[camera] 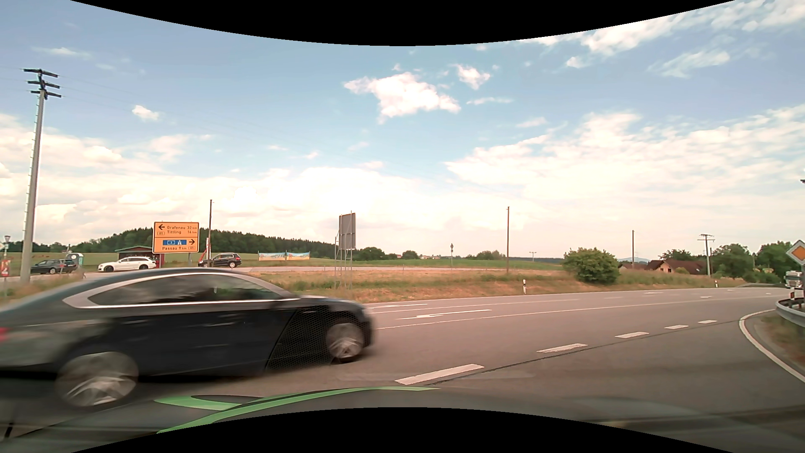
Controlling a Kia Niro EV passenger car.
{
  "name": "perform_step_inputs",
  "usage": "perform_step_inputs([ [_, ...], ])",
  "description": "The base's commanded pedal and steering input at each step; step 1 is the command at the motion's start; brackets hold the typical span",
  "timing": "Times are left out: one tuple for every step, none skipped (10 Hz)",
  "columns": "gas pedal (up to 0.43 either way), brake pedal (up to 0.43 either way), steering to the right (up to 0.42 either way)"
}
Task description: Follow the waypoints while adhering to traffic rules and regulations
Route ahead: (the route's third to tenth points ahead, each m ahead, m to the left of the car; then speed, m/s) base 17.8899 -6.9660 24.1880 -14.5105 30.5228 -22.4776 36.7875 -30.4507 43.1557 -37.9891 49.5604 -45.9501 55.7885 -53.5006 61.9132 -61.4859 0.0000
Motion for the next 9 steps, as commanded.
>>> perform_step_inputs([
  [0.000, 0.238, 0.198],
  [0.000, 0.238, 0.198],
  [0.000, 0.238, 0.199],
  [0.000, 0.238, 0.198],
  [0.000, 0.238, 0.198],
  [0.000, 0.238, 0.198],
  [0.000, 0.238, 0.198],
  [0.000, 0.238, 0.198],
  [0.000, 0.238, 0.198],
])
